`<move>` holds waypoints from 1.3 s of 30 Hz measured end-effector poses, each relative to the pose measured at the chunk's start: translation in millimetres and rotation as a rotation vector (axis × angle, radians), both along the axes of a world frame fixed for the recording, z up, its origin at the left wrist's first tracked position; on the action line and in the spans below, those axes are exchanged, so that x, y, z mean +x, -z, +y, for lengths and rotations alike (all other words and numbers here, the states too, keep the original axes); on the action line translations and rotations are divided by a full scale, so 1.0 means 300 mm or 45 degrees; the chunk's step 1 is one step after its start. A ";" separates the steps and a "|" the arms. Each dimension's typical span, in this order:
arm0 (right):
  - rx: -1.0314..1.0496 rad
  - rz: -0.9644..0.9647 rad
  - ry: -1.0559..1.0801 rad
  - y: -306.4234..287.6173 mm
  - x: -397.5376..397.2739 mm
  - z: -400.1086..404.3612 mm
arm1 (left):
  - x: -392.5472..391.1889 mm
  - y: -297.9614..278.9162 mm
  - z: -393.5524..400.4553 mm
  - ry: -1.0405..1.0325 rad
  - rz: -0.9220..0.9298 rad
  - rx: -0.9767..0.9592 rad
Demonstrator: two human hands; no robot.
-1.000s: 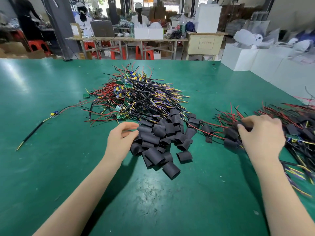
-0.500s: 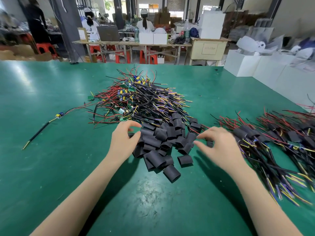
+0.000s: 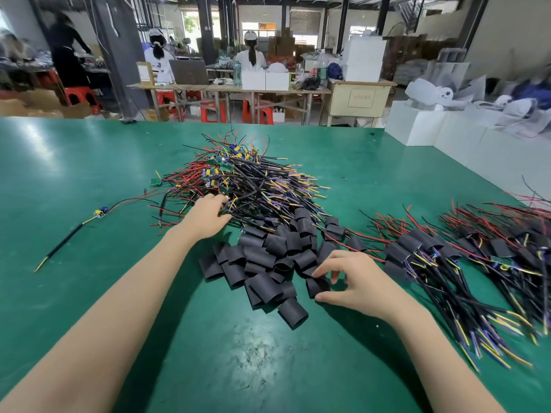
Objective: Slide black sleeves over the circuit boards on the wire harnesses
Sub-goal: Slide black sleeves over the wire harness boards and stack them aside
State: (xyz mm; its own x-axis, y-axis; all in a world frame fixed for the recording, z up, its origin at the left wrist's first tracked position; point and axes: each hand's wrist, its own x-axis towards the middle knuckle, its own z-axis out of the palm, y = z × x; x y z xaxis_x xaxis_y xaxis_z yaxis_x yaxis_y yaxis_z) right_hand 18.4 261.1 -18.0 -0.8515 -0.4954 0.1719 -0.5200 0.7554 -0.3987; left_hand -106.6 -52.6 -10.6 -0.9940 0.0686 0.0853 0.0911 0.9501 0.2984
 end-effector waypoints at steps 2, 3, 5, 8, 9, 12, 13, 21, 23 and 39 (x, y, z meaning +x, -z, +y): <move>-0.011 -0.030 0.003 -0.003 -0.002 0.007 | 0.002 0.000 0.000 0.033 0.009 -0.017; -0.007 -0.031 0.012 -0.004 -0.003 0.012 | 0.007 0.001 0.005 0.041 0.030 -0.004; 0.008 -0.012 0.035 -0.006 -0.006 0.020 | 0.023 0.000 0.014 0.009 0.112 0.048; 0.007 0.013 0.052 -0.004 -0.007 0.019 | 0.057 -0.011 0.012 -0.126 0.326 0.118; -0.004 0.017 0.050 -0.003 -0.006 0.015 | 0.071 -0.015 0.009 -0.170 0.396 0.178; -0.059 0.035 0.042 -0.002 -0.005 0.009 | 0.114 -0.030 -0.009 -0.135 0.424 0.637; -0.074 0.049 0.048 -0.003 -0.006 0.010 | 0.132 -0.037 -0.013 -0.073 0.399 0.809; -0.229 0.166 0.173 -0.004 -0.014 0.014 | 0.279 -0.062 -0.052 0.365 0.292 1.101; -0.302 0.182 0.193 -0.006 -0.014 0.012 | 0.310 -0.058 -0.048 0.487 0.207 1.093; -0.509 0.298 0.164 -0.020 -0.001 -0.002 | 0.352 0.004 0.043 0.683 -0.069 1.123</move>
